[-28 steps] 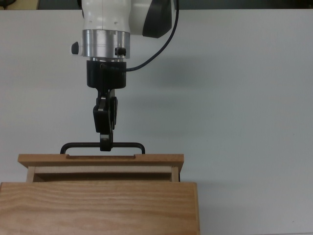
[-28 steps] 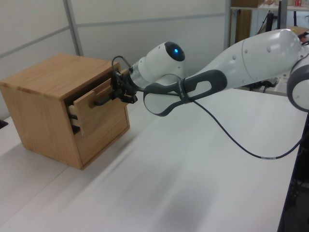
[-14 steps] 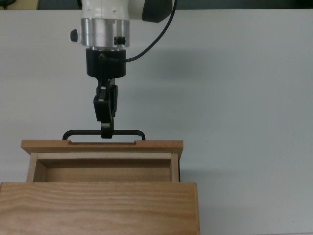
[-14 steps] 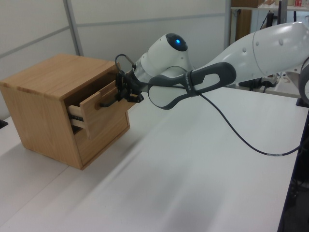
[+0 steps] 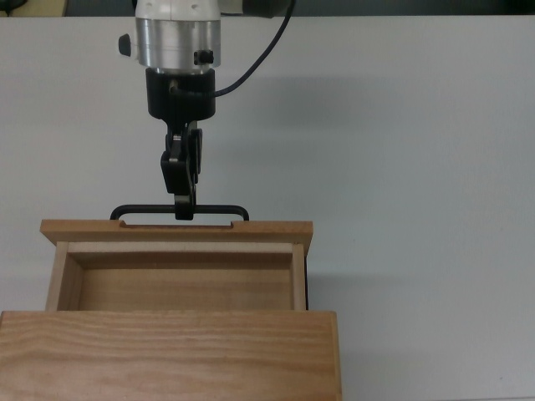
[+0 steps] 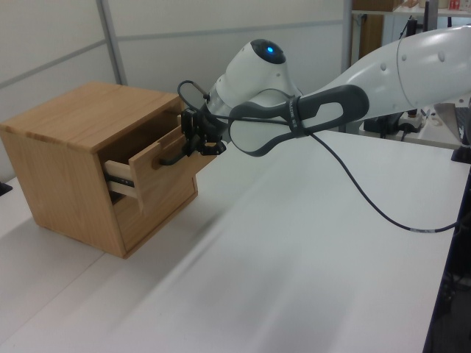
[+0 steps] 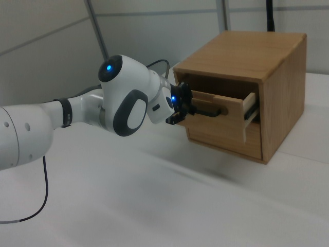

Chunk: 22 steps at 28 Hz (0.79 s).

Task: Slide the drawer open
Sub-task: 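Pull the gripped handle outward, sliding the upper drawer out of the cabinet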

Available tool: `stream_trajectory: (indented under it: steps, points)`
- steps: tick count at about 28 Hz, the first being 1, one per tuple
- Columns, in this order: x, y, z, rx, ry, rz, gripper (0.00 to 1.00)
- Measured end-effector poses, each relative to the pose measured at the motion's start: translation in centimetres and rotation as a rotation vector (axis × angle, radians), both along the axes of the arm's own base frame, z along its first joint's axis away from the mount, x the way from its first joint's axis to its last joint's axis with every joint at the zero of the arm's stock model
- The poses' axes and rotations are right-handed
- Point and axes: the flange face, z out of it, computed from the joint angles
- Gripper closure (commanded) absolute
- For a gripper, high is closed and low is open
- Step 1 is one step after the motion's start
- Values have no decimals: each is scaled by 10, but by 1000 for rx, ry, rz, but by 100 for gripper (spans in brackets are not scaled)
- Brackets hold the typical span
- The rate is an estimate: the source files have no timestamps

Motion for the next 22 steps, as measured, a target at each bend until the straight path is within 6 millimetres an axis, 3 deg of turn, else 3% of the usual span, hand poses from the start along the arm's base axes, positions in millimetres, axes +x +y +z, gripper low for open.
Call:
stream_trajectory:
  steps: [10,22]
  points:
    - [-9,-1,6,0,81,-1,100]
    - [-17,-1,-5,-1,213,-1,100]
